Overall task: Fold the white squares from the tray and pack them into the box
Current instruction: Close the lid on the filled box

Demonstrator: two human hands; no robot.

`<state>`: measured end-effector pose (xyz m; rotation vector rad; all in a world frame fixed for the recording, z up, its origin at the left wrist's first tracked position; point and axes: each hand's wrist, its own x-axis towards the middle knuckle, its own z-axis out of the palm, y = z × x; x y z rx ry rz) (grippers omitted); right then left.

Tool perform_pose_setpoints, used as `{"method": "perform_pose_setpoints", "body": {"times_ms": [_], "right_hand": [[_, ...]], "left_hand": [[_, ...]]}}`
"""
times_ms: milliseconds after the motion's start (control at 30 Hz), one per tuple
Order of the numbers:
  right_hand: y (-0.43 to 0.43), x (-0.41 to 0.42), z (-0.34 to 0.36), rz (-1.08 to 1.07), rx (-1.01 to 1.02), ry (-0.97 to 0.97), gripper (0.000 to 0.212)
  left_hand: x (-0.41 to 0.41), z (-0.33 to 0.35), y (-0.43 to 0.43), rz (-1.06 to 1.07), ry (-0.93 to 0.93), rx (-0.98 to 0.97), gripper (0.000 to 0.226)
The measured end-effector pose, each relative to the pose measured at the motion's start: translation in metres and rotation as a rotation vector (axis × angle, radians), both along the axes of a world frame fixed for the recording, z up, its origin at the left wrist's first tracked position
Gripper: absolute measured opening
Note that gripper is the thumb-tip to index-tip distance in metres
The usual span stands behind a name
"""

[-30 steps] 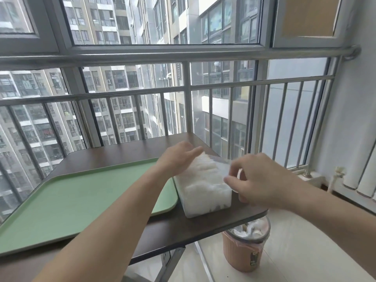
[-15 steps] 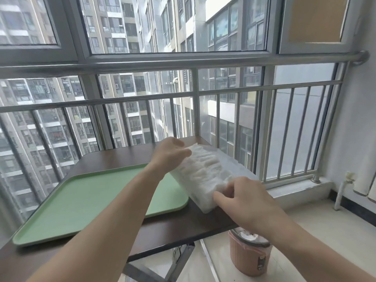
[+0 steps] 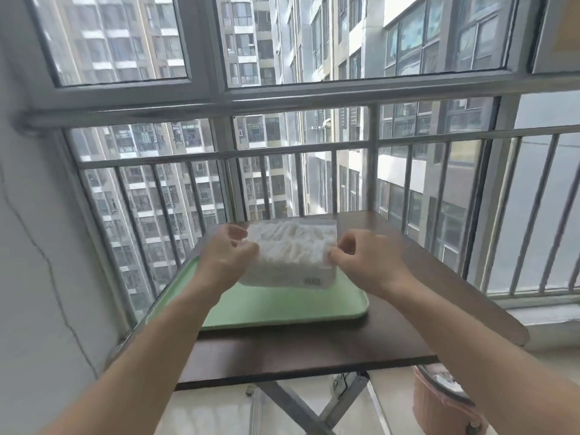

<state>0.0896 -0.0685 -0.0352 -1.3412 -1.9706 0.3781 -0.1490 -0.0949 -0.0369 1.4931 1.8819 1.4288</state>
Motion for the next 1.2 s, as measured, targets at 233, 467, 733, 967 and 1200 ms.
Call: {"method": "perform_pose_setpoints", "body": {"times_ms": [233, 467, 733, 967, 1200], "right_hand": [[0.023, -0.027, -0.025, 0.051, -0.083, -0.049, 0.025], [0.038, -0.036, -0.011, 0.212, 0.008, -0.312, 0.047], [0.061, -0.071, -0.018, 0.546, -0.111, -0.712, 0.063], [0.061, -0.085, -0.018, 0.540, -0.159, -0.836, 0.065], [0.054, -0.081, -0.012, 0.544, -0.197, -0.704, 0.065]], "left_hand": [[-0.035, -0.029, -0.017, 0.039, 0.088, -0.128, 0.035], [-0.053, -0.021, 0.006, -0.151, 0.465, -0.115, 0.021], [-0.041, -0.025, 0.022, -0.427, 0.805, -0.276, 0.049], [-0.035, -0.019, 0.028, -0.443, 1.086, -0.349, 0.051], [-0.036, -0.010, 0.022, -0.426, 0.759, -0.317, 0.048]]}}
